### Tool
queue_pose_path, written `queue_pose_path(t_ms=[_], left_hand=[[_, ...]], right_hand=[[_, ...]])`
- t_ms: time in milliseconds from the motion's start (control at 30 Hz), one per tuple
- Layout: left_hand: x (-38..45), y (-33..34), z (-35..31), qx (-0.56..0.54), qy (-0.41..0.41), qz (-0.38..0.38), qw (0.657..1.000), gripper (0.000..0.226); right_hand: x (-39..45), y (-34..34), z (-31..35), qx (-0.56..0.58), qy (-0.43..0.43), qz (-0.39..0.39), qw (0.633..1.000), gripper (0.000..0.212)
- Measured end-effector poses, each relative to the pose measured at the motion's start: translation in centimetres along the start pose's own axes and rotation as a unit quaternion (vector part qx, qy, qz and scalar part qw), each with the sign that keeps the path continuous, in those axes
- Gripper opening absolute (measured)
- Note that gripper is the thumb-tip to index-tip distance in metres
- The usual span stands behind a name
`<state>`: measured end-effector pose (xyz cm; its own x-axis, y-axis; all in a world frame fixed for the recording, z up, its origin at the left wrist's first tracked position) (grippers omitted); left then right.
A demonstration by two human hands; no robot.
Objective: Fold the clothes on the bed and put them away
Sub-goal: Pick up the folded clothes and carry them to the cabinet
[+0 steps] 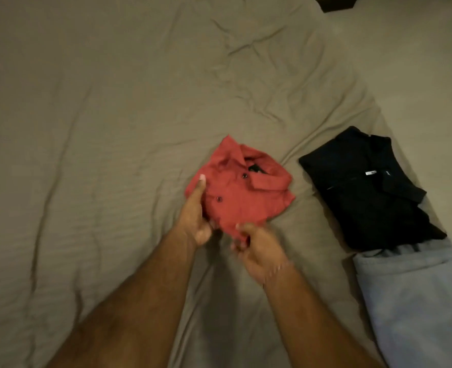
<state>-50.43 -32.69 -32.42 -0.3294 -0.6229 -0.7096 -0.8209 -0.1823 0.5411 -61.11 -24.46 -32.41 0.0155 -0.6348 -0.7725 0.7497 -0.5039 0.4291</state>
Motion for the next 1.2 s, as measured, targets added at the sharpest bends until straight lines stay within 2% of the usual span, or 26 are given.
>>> queue_pose_path(t_ms=[67, 133, 200, 300, 367, 467, 533, 600, 667, 733, 767, 833, 867, 967, 1067, 1200], left_hand=[[-2.1, -0.8, 2.0, 0.01, 0.001, -0.02, 1.0, 0.033], [-4.5, -2.0, 4.0, 0.026, 0.005, -0.04, 0.999, 0.044], [-7.5, -2.9, 6.0, 0.019, 0.005, -0.034, 0.999, 0.058], [-12.0, -3.8, 7.6, 0.018, 0.006, -0.008, 1.0, 0.059], [-14.3, -3.9, 7.4, 0.035, 0.023, 0.002, 0.999, 0.059], [-18.3, -3.9, 5.6, 0.097, 0.025, 0.014, 0.995, 0.058], [-21.3, -4.2, 4.0, 0.108, -0.014, 0.052, 0.993, 0.054], [-25.4, -3.9, 2.3, 0.132, -0.076, 0.115, 0.982, 0.069], [-30.0, -2.5, 1.2, 0.188, -0.124, 0.195, 0.955, 0.076], [-32.3, -1.1, 0.5, 0.251, -0.138, 0.239, 0.928, 0.069], [-34.7, 0.1, 1.2, 0.307, -0.145, 0.263, 0.903, 0.066], [-37.7, 2.0, 2.6, 0.407, -0.107, 0.297, 0.857, 0.044], [-39.6, 3.3, 3.9, 0.442, -0.089, 0.317, 0.834, 0.035], [-44.5, 6.5, 9.2, 0.486, -0.084, 0.375, 0.784, 0.033], [-49.0, 8.7, 15.1, 0.521, -0.108, 0.419, 0.736, 0.032], [-56.9, 10.8, 25.2, 0.573, -0.162, 0.486, 0.639, 0.034]], right_hand=[[-3.8, -1.4, -3.5, 0.001, 0.028, 0.009, 1.0, 0.022], [-6.4, -2.4, -6.2, 0.052, 0.024, 0.01, 0.998, 0.029], [-9.1, -2.2, -7.7, 0.165, -0.001, 0.032, 0.986, 0.044], [-12.8, -0.4, -8.8, 0.292, -0.045, 0.073, 0.953, 0.045], [-13.7, -0.7, -9.8, 0.294, -0.066, 0.054, 0.952, 0.045], [-16.3, -1.5, -11.0, 0.241, -0.114, 0.029, 0.963, 0.061], [-19.5, -2.1, -11.2, 0.203, -0.143, -0.003, 0.969, 0.062], [-24.9, -1.9, -11.5, 0.165, -0.167, -0.025, 0.972, 0.059], [-31.0, -1.2, -11.8, 0.133, -0.189, -0.042, 0.972, 0.053], [-34.1, -0.8, -12.3, 0.109, -0.194, -0.042, 0.974, 0.051], [-37.4, -0.7, -13.1, 0.109, -0.209, -0.061, 0.97, 0.05], [-42.2, -1.1, -14.4, 0.106, -0.233, -0.086, 0.963, 0.049], [-45.1, -1.7, -15.4, 0.115, -0.246, -0.103, 0.957, 0.047], [-52.7, -4.7, -18.3, 0.124, -0.268, -0.165, 0.941, 0.041], [-59.6, -7.9, -21.8, 0.152, -0.296, -0.223, 0.916, 0.042], [-69.0, -11.9, -29.5, 0.221, -0.34, -0.308, 0.861, 0.037]])
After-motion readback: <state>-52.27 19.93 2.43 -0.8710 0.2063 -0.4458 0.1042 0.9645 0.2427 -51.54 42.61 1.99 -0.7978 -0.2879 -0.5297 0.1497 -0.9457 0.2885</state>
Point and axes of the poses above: each hand's wrist, its own x-axis towards the middle knuckle, its own y-axis out of the palm, z = x × y, the point moved 6 cm from there along x, towards the middle knuckle, and after that the axes turned 9 degrees about z, right-handed, at the moved point
